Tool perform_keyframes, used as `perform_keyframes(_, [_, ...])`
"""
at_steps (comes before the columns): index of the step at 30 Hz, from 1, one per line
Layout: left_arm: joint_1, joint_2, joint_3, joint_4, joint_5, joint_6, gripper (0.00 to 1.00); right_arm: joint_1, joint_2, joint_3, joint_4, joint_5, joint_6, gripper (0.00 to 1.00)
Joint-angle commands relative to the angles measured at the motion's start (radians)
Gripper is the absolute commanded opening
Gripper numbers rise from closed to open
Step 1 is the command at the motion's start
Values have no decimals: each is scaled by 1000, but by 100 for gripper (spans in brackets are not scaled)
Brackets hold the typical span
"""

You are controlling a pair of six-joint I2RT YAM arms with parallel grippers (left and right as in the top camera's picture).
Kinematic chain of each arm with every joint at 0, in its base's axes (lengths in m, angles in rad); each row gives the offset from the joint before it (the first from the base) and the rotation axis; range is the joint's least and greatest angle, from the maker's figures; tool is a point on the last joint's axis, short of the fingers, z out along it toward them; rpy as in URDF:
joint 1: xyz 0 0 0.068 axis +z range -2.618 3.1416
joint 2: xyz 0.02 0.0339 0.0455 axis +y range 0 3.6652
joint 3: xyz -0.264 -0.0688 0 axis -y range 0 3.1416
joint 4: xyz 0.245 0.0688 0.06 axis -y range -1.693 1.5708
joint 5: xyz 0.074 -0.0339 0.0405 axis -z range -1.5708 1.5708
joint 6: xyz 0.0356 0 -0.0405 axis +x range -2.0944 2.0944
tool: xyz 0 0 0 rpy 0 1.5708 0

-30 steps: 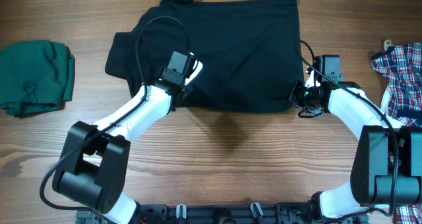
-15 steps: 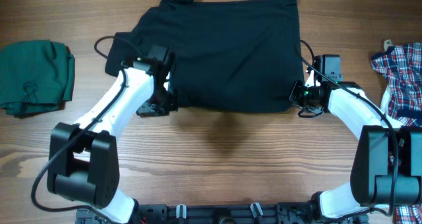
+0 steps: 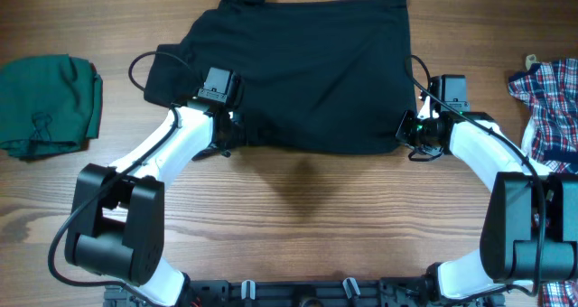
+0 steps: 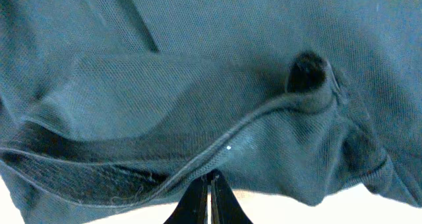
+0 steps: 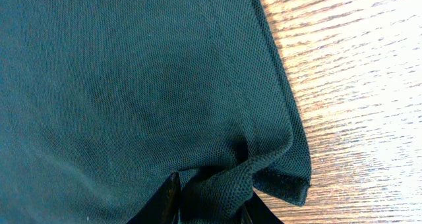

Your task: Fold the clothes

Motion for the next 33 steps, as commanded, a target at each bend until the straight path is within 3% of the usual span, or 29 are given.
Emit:
perform_keyframes(1, [-3,4,-7,39,-47,-12,4,-2,13,-4,3,21,-10,24])
perform_keyframes(9, [50,96,-2,393,-46,-1,12,-2,13,-4,7,21,-10,24])
perform_keyframes(15, [150,-37,129,319,-46,-1,22,-2,13,-4,16,21,-11,25])
perform_keyframes(18, [146,-87,129,110,-46,-2,4,-2,13,-4,12,21,-11,25])
perform_keyframes(22, [131,-75,120,-179,43,-6,4,-2,13,-4,13,21,-11,25])
perform_keyframes(33, [121,-55,-44,-17,123,-35,4,-2,13,-4,16,21,-11,25])
